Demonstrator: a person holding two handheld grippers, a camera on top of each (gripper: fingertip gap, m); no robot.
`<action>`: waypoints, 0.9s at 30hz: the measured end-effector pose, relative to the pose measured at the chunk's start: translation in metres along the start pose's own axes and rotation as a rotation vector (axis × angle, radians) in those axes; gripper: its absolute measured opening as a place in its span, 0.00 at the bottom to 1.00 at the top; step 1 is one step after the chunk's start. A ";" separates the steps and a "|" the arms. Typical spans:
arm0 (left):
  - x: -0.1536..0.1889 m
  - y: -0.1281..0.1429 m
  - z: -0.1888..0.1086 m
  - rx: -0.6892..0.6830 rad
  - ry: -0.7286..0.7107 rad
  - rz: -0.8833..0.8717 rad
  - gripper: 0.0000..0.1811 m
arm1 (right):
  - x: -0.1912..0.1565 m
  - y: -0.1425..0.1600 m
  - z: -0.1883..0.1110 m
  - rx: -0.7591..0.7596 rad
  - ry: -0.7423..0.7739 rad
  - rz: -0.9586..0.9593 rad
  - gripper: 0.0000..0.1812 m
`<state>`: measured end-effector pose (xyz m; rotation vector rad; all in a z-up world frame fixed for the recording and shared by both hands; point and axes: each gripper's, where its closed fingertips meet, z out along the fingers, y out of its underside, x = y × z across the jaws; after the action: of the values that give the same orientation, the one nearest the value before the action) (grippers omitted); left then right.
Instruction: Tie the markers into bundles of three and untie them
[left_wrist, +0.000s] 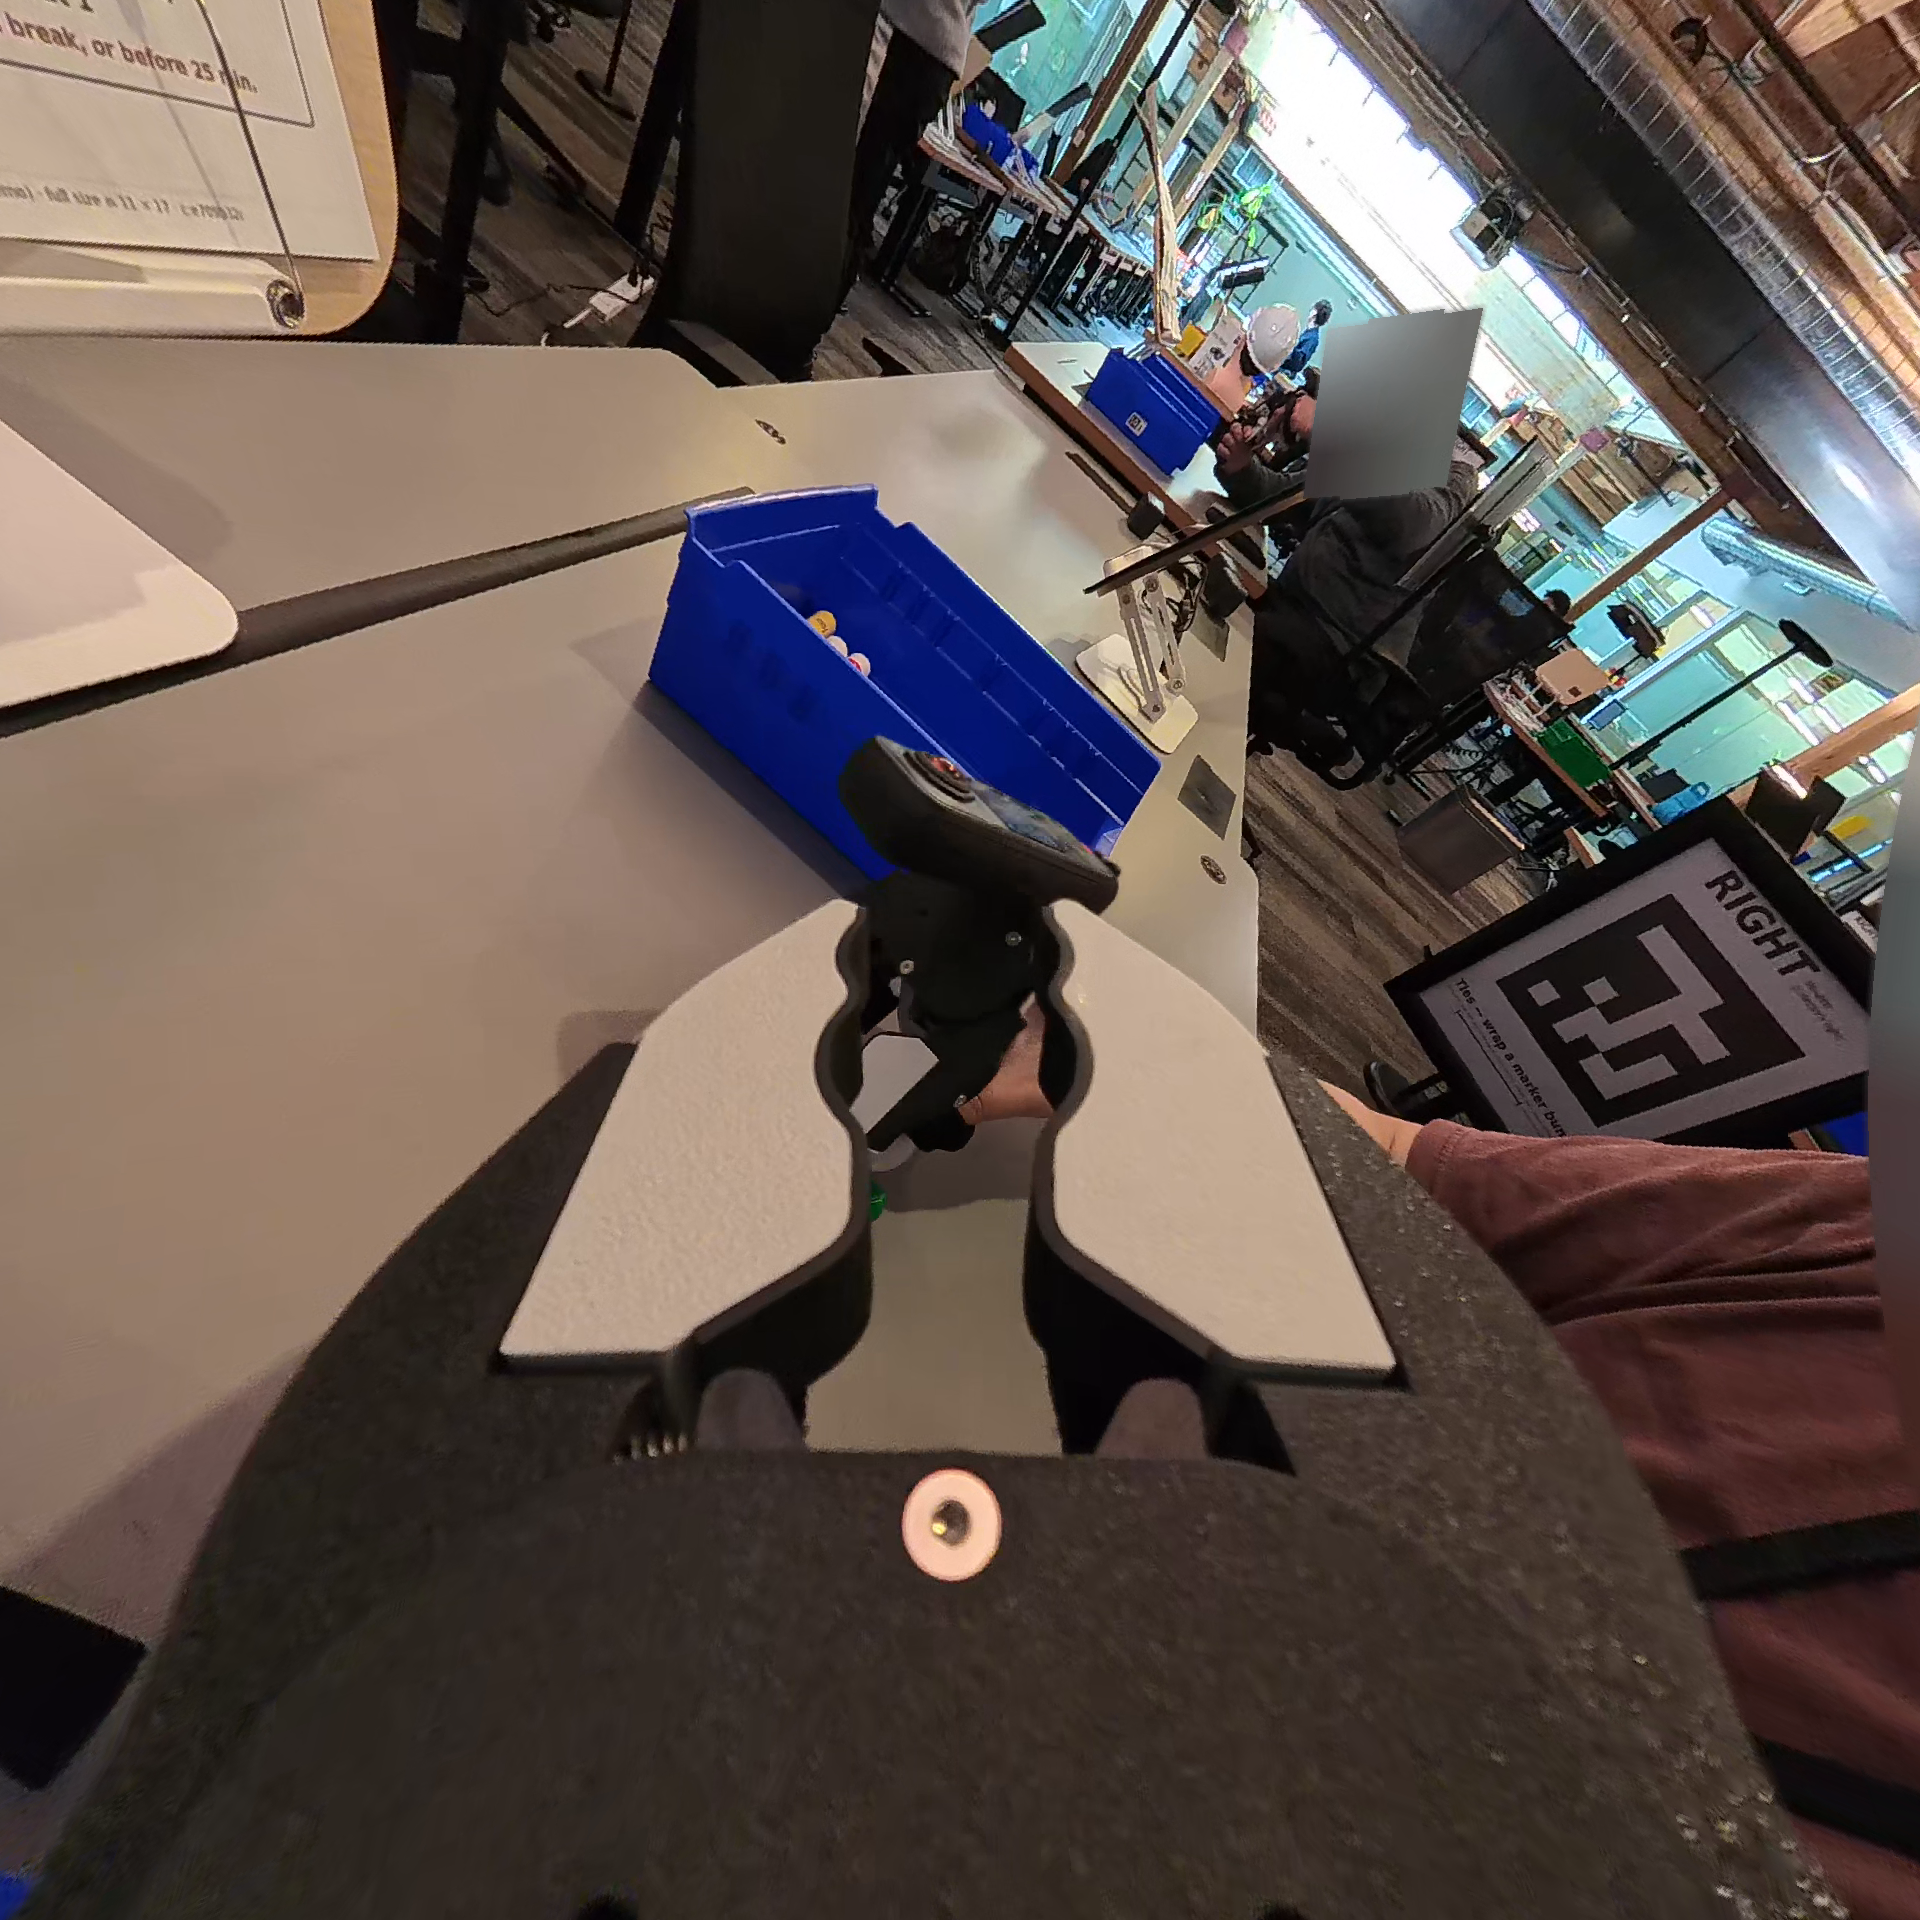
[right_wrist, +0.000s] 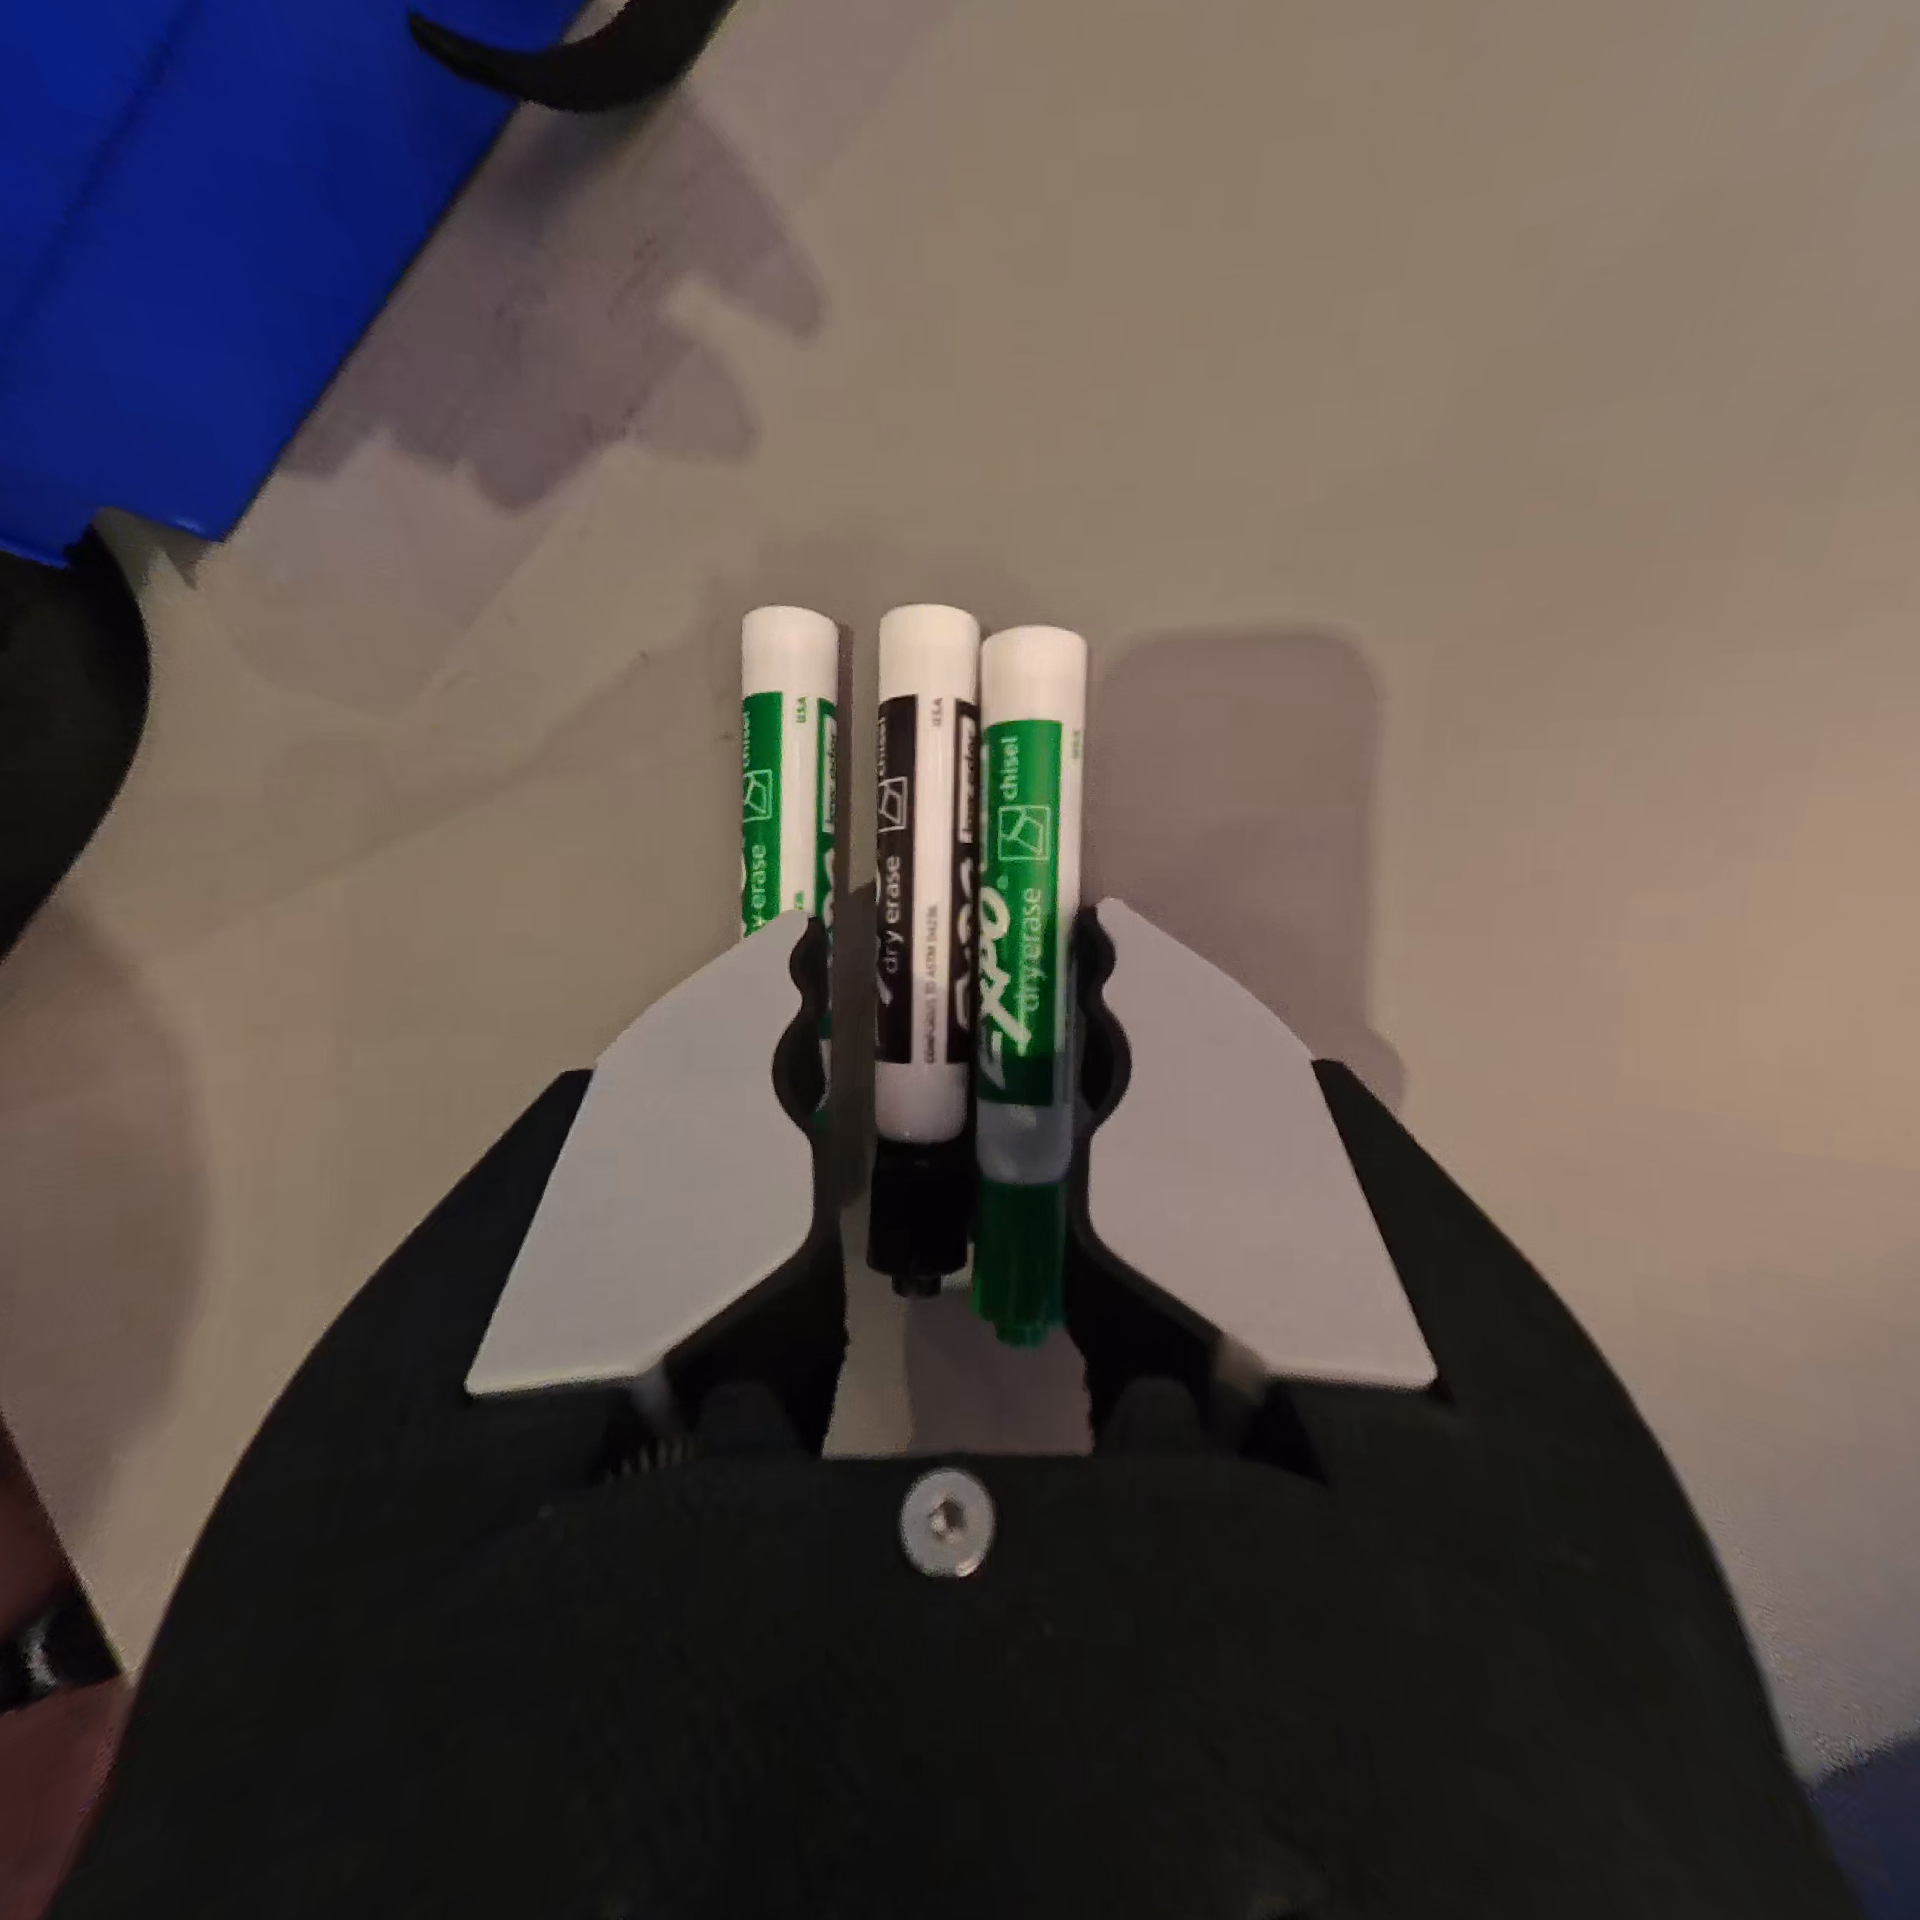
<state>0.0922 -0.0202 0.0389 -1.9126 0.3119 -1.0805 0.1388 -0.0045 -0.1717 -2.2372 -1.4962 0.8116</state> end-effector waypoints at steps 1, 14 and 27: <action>0.000 0.000 0.000 -0.002 0.000 -0.001 0.16 | -0.001 0.000 0.000 0.006 -0.013 0.015 0.27; 0.001 0.004 0.004 -0.026 0.001 0.003 0.16 | 0.005 -0.003 -0.010 0.053 -0.068 0.111 0.12; -0.001 0.006 0.007 -0.032 0.000 -0.003 0.16 | 0.006 -0.002 -0.008 0.035 -0.017 0.043 0.13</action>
<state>0.0978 -0.0188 0.0320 -1.9418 0.3289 -1.0834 0.1441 0.0025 -0.1661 -2.2497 -1.4348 0.8647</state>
